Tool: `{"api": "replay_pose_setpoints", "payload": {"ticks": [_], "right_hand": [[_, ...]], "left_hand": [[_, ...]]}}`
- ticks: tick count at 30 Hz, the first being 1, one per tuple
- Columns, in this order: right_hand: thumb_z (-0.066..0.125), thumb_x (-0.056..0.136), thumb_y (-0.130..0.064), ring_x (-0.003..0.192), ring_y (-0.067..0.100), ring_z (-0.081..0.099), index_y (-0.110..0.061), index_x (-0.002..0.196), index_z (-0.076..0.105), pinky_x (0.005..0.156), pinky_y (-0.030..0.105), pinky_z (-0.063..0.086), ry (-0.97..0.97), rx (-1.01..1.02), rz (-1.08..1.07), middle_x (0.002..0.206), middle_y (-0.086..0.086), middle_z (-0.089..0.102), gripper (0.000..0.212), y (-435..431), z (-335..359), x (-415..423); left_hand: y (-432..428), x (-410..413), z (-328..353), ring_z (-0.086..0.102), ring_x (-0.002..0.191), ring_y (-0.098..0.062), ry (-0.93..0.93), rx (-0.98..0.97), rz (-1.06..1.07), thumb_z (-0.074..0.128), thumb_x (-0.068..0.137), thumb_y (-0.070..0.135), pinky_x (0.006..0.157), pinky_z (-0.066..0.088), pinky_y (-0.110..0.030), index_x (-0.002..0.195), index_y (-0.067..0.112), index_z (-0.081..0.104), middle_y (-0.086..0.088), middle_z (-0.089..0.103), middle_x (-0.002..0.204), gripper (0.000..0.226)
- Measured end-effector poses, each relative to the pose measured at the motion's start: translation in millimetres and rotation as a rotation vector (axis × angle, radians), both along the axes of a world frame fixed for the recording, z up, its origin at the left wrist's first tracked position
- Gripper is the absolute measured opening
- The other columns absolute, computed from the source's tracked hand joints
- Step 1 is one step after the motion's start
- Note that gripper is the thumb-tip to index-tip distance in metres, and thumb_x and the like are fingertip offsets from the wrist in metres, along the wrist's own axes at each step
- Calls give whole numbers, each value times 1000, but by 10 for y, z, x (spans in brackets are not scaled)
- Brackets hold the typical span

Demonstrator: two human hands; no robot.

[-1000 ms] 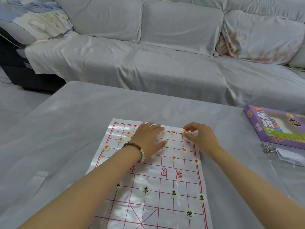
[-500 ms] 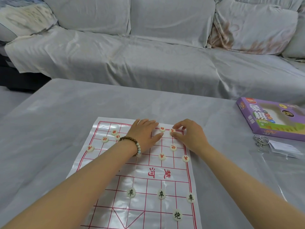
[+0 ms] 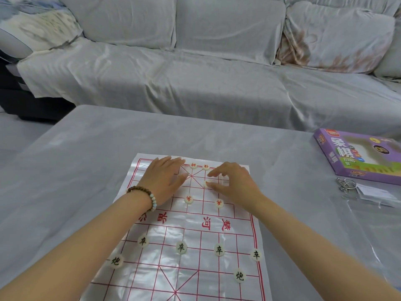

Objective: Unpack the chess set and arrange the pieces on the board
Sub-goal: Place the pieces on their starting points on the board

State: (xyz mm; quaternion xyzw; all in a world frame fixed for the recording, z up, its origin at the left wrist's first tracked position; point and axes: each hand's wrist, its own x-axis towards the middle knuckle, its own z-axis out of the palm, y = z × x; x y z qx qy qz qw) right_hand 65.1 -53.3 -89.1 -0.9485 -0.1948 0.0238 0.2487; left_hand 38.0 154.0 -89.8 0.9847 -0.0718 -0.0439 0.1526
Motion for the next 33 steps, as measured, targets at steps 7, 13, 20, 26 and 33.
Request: {"api": "replay_pose_setpoints", "payload": {"ticks": [7, 13, 20, 26, 33], "right_hand": [[65, 85, -38, 95, 7, 53, -28, 106, 67, 93, 24, 38, -10, -80, -14, 112, -10, 63, 24, 160, -63, -24], [66, 85, -25, 86, 3, 56, -27, 104, 64, 82, 18, 44, -59, 116, -157, 95, -14, 61, 20, -277, 45, 21], [67, 84, -24, 91, 5, 57, -27, 98, 61, 81, 13, 42, 36, 134, -256, 93, -17, 60, 15, -696, -85, 143], [72, 76, -40, 92, 9, 52, -29, 94, 59, 79, 24, 44, 5, 149, -364, 99, -10, 55, 25, -690, -294, 163], [67, 84, -33, 92, 8, 51, -27, 108, 67, 81, 22, 41, 16, 244, -355, 104, -5, 55, 25, -739, -336, 218]], "left_hand": [[-30, -127, 31, 9, 142, -13, 8, -44, -6, 24, 98, 43, 116, 4, -32, 145, 24, 23, 6, 20, 153, 50], [-324, -68, 75, 10, 142, -13, -18, -47, -75, 24, 98, 44, 116, 3, -32, 145, 24, 24, 7, 21, 153, 51], [-677, 37, 24, 3, 143, -16, 5, 35, -181, 16, 99, 45, 117, -1, -36, 144, 33, 24, 7, 13, 155, 48], [-779, 64, -28, -3, 144, -17, 27, 81, -188, 11, 98, 47, 116, -6, -38, 143, 37, 26, 7, 6, 156, 48], [-810, 89, -77, -3, 144, -18, 44, 78, -187, 11, 97, 48, 115, -7, -39, 141, 38, 31, 7, 6, 156, 49]]}}
